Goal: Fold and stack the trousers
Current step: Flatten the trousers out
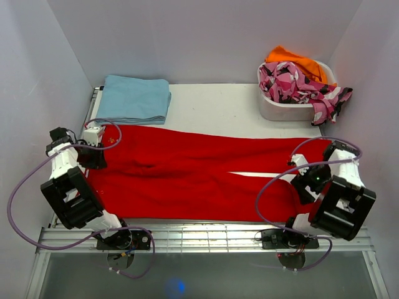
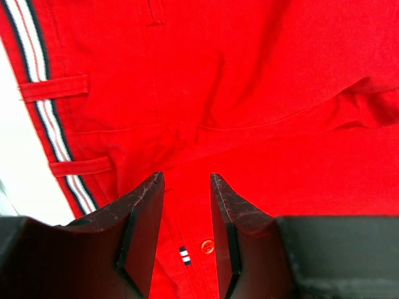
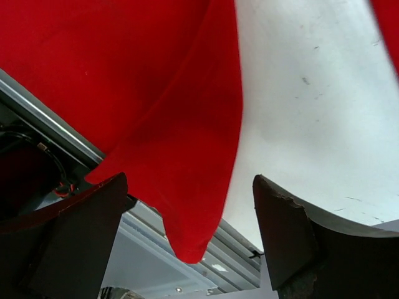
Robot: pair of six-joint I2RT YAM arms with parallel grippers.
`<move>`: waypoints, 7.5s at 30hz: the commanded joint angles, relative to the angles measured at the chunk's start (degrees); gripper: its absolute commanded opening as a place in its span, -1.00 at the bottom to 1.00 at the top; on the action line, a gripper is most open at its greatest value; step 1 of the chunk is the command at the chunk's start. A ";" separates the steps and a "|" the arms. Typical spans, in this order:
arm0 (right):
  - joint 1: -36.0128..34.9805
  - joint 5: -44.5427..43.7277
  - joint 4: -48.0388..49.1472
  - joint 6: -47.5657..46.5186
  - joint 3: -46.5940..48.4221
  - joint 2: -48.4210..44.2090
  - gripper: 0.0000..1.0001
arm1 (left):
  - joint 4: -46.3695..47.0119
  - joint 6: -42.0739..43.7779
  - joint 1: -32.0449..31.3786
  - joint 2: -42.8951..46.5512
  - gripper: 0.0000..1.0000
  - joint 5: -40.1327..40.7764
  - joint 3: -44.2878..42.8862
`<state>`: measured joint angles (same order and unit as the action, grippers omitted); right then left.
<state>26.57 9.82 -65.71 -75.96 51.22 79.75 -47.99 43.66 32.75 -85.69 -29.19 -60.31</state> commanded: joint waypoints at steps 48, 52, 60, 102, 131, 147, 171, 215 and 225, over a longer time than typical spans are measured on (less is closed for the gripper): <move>-4.59 -28.56 33.30 7.58 8.87 4.72 0.96 | 7.82 3.54 2.67 -9.42 -0.52 16.10 10.22; -5.30 -19.53 22.49 11.09 14.50 3.66 0.94 | 6.42 3.63 3.37 -7.83 -0.51 15.66 10.30; -5.91 -6.94 10.87 12.68 10.93 1.12 0.47 | 2.38 2.66 7.24 -2.30 -0.51 11.45 11.98; -19.54 3.70 15.53 17.97 31.47 20.44 0.16 | -10.88 5.98 -5.15 -24.61 -0.34 4.41 -25.79; -20.85 0.46 23.09 -2.16 7.67 23.62 -0.27 | -14.94 38.23 -8.14 -51.25 0.18 -8.52 -58.26; -16.72 12.94 14.30 -2.43 31.21 25.45 0.35 | -21.10 54.86 -8.49 -44.30 -0.15 -2.54 -41.37; -11.01 5.91 9.64 -19.66 37.11 45.32 -0.21 | -17.57 56.62 -6.03 -41.40 0.15 -6.41 -48.32; -11.28 3.63 11.22 -21.42 34.30 39.35 -0.84 | -32.26 55.40 -7.88 -55.54 0.76 -9.76 -62.56; -11.36 3.45 11.92 -20.28 36.23 38.65 -0.84 | -32.35 54.96 -7.88 -56.96 -0.01 -3.95 -55.35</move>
<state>14.98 15.99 -56.47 -96.23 87.48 118.45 -77.17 96.92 25.39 -139.94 -40.18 -119.35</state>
